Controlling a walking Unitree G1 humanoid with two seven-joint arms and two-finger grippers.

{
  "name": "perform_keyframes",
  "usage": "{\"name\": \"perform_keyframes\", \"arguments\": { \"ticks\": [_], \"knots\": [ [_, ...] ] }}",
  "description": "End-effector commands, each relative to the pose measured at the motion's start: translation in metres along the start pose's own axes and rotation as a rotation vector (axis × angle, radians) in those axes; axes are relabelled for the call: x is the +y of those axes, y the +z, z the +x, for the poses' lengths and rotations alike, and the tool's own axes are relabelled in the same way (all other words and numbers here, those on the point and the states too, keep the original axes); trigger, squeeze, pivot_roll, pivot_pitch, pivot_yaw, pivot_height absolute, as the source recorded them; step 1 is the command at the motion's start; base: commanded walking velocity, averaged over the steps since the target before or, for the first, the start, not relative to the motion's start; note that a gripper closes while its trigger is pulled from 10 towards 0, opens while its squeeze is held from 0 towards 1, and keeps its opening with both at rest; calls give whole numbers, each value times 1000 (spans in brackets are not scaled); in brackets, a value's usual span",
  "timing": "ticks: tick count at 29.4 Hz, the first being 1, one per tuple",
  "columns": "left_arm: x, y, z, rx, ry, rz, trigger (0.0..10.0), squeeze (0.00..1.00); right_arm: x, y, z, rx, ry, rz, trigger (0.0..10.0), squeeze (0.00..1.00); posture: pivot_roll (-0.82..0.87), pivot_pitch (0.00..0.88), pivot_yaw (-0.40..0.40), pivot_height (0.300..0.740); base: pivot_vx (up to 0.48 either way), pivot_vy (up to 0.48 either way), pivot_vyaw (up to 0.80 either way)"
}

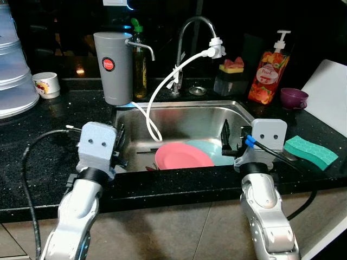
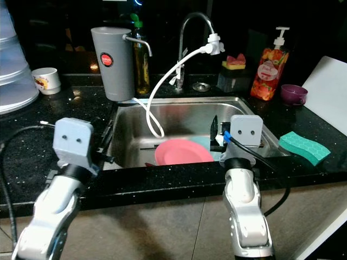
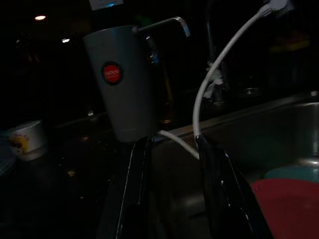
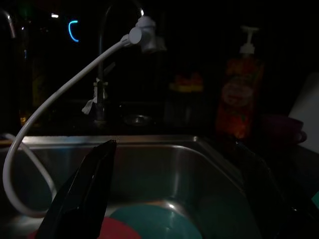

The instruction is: Kitchen organization

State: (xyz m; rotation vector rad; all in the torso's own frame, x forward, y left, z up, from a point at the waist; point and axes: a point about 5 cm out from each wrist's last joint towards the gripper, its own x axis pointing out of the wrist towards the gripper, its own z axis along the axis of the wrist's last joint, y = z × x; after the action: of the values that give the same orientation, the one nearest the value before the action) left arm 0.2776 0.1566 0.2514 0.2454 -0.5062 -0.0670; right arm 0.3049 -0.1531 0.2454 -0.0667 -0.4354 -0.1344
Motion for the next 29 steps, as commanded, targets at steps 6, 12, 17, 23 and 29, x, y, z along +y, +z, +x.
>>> {"name": "perform_keyframes", "arguments": {
  "ticks": [6, 12, 17, 23, 29],
  "knots": [
    [1, -5, -6, 32, 17, 9, 10000, 0, -1, 4, -1, -16, 11, 7, 10000, 0, 67, 91, -72, 740, 0, 0, 0],
    [-4, -4, -13, 31, -5, 38, 10000, 0, -9, 1, -6, -6, 3, -21, 10000, 0, 57, 88, -67, 740, 0, 0, 0],
    [9, -7, -16, 114, 89, -125, 10000, 0, -20, 1, -5, 3, -8, -55, 10000, 0, 80, 88, -61, 740, 0, 0, 0],
    [22, -8, -15, 156, 143, -204, 10000, 0, -25, 7, 3, 16, 4, -57, 10000, 0, 99, 83, -53, 740, 0, 0, 0],
    [15, -9, -21, 191, 57, -241, 10000, 0, -11, -4, -1, 196, 89, 51, 10000, 0, 102, 82, -48, 740, 0, 0, 0]
  ]
}}
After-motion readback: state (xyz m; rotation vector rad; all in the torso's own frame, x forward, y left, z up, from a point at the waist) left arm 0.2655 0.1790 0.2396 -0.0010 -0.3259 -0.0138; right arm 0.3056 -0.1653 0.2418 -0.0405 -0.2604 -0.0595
